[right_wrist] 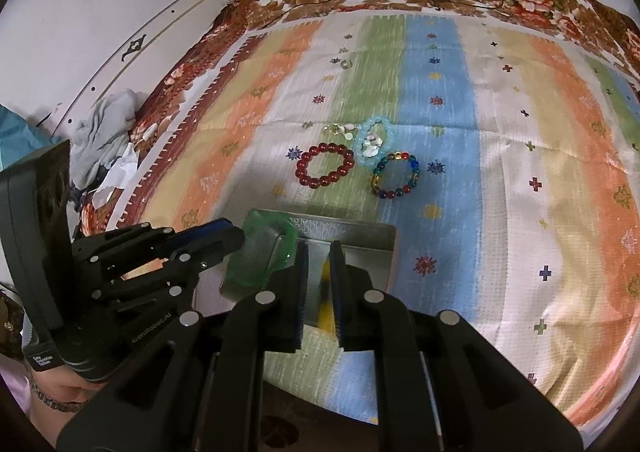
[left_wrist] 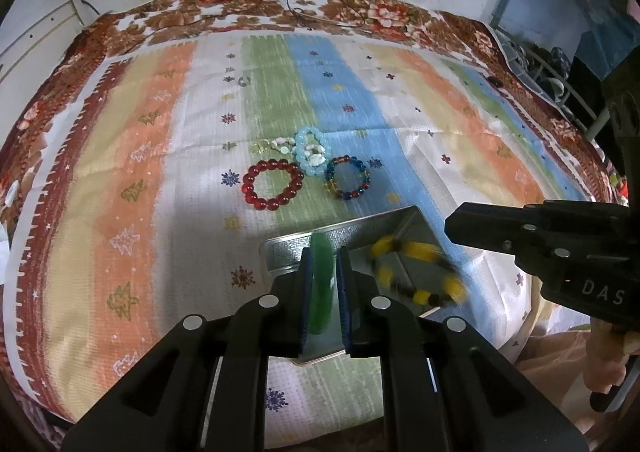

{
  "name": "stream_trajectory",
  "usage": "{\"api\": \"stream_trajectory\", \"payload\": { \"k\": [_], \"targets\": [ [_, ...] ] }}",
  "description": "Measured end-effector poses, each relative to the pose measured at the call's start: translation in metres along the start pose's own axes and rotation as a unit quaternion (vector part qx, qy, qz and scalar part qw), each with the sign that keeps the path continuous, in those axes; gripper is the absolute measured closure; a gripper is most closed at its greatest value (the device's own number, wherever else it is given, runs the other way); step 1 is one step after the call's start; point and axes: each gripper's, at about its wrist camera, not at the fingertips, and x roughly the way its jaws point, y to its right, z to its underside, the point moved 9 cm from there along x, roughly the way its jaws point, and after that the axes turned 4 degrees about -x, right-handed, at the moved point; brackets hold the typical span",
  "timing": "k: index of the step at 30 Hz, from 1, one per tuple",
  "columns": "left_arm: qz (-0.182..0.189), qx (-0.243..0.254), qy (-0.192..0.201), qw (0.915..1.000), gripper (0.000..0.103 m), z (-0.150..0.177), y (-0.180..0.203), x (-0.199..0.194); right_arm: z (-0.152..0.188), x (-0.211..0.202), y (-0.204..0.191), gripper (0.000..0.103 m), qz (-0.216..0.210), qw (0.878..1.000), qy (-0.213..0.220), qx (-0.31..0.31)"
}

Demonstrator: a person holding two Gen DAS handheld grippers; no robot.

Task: Organize jewelry
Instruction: 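Open both tools to drop the bangle and bead bracelet into the tin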

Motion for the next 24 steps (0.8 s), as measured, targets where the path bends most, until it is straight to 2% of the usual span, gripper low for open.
{"api": "stream_trajectory", "payload": {
  "k": [1, 3, 5, 6, 10, 12, 18, 24],
  "targets": [
    [0.001, -0.002, 0.001, 1.0000, 0.087, -0.001, 0.000, -0.001, 0.000, 0.000, 0.001, 0.090, 0.001, 1.000, 0.000, 0.002],
    [0.002, -0.005, 0.006, 1.0000, 0.087, -0.003, -0.002, -0.002, 0.000, 0.000, 0.001, 0.088, -0.001, 1.000, 0.001, 0.005],
    [0.002, -0.007, 0.006, 1.0000, 0.085, -0.004, -0.003, -0.003, 0.000, 0.001, 0.001, 0.080, 0.001, 1.000, -0.001, 0.004],
    [0.001, -0.008, 0.006, 1.0000, 0.083, -0.004, -0.005, -0.003, 0.001, 0.002, 0.001, 0.080, 0.003, 1.000, -0.003, 0.003],
    [-0.003, -0.014, 0.008, 0.9999, 0.069, -0.009, -0.012, -0.004, 0.000, 0.004, 0.004, 0.075, 0.007, 1.000, -0.005, 0.007],
    [-0.004, -0.020, 0.010, 0.9997, 0.063, -0.014, -0.018, -0.005, -0.001, 0.004, 0.008, 0.058, 0.015, 1.000, -0.004, 0.010],
    [-0.016, -0.026, 0.002, 0.9995, 0.056, -0.022, -0.031, 0.003, -0.005, 0.005, 0.020, 0.053, 0.031, 0.999, -0.002, 0.019],
    [-0.026, -0.024, -0.005, 0.9994, 0.055, -0.028, -0.038, 0.011, -0.010, 0.011, 0.029, 0.051, 0.042, 0.999, -0.006, 0.021]
  ]
}}
